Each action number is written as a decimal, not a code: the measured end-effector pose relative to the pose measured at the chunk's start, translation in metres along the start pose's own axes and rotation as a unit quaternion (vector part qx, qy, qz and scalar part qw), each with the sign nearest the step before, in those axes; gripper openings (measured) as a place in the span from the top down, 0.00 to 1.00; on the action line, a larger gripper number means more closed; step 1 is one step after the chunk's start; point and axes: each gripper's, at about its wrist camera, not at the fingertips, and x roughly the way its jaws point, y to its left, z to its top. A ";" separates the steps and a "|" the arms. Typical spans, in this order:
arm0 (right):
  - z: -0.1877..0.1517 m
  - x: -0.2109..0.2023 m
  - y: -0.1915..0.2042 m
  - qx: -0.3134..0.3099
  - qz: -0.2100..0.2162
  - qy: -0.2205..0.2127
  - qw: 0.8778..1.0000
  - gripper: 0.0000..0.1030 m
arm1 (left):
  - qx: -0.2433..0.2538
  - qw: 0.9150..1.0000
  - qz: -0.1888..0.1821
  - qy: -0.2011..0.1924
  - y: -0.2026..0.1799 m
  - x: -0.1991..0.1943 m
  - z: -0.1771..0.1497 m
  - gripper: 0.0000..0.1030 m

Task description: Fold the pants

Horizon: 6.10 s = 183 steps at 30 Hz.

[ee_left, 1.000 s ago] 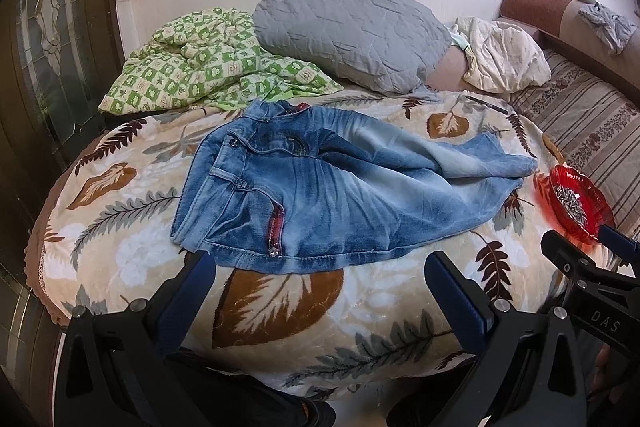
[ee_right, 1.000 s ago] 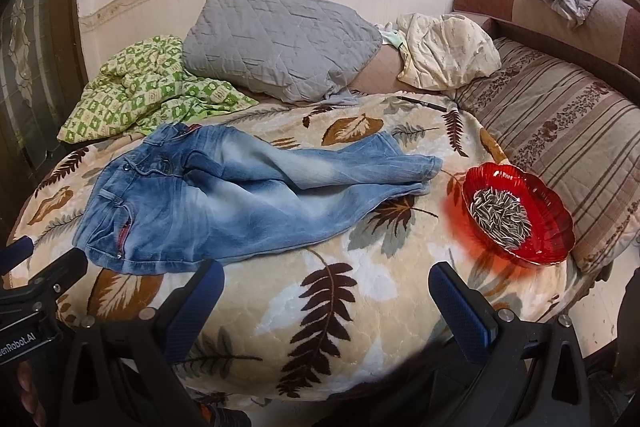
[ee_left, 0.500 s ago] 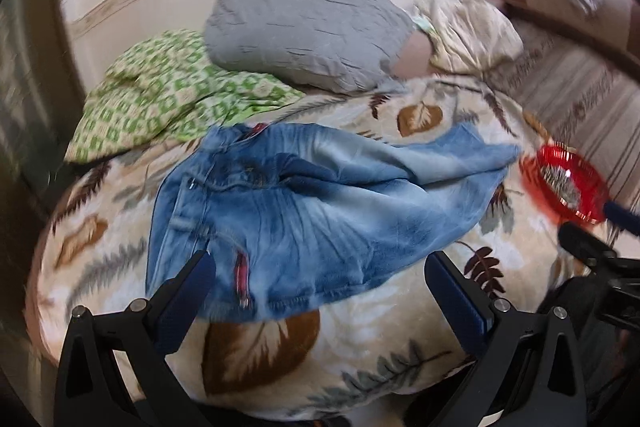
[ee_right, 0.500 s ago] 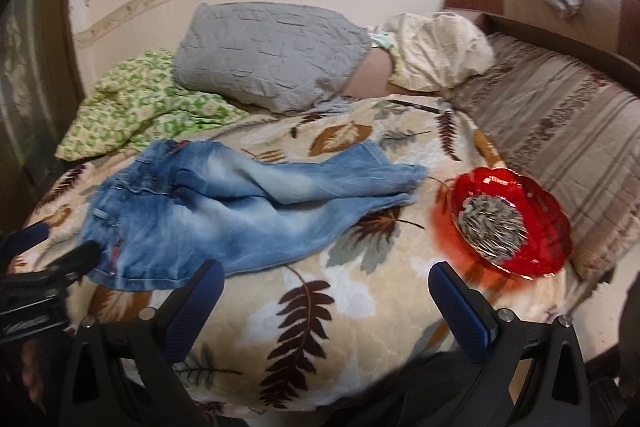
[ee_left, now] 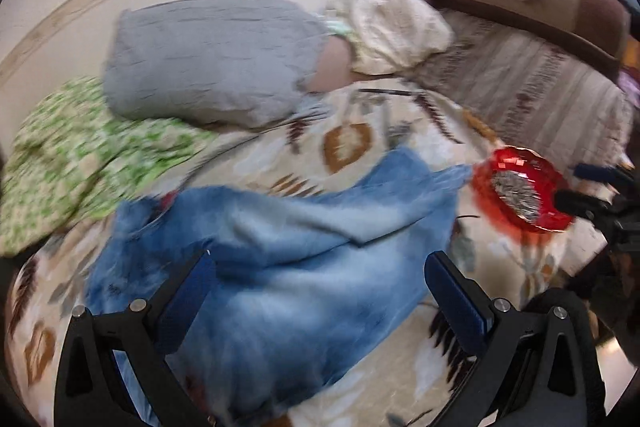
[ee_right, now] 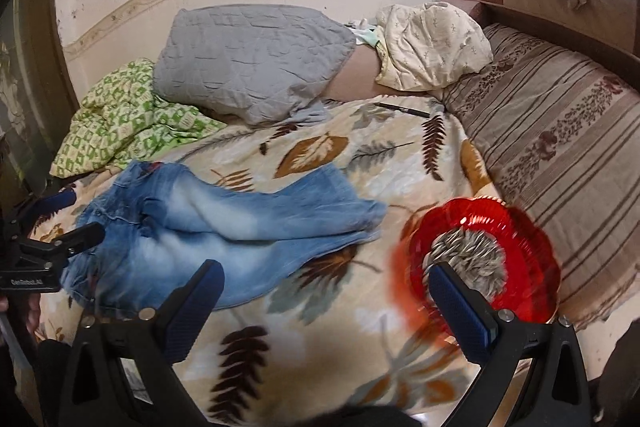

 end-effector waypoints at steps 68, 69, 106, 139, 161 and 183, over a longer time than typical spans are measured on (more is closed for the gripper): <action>0.106 0.160 -0.066 0.045 0.098 0.151 0.983 0.28 | 0.096 0.987 -0.101 0.075 0.001 0.159 0.102 0.11; 0.092 0.153 -0.060 0.052 0.108 0.152 0.981 0.28 | 0.098 0.987 -0.099 0.080 -0.002 0.158 0.100 0.11; -0.004 0.075 -0.062 0.203 0.056 -0.013 0.977 0.96 | 0.051 0.941 -0.291 0.167 -0.107 0.196 0.152 0.97; 0.042 0.023 -0.053 0.167 -0.003 -0.059 0.984 0.08 | 0.100 0.984 0.021 0.148 0.079 0.044 0.085 0.09; 0.133 0.280 -0.037 -0.051 0.045 0.120 0.990 0.10 | 0.116 0.978 0.022 0.171 0.039 0.264 0.068 0.09; 0.135 0.229 -0.083 -0.097 0.057 0.208 0.972 0.94 | 0.076 0.962 -0.118 0.236 -0.017 0.267 0.072 0.80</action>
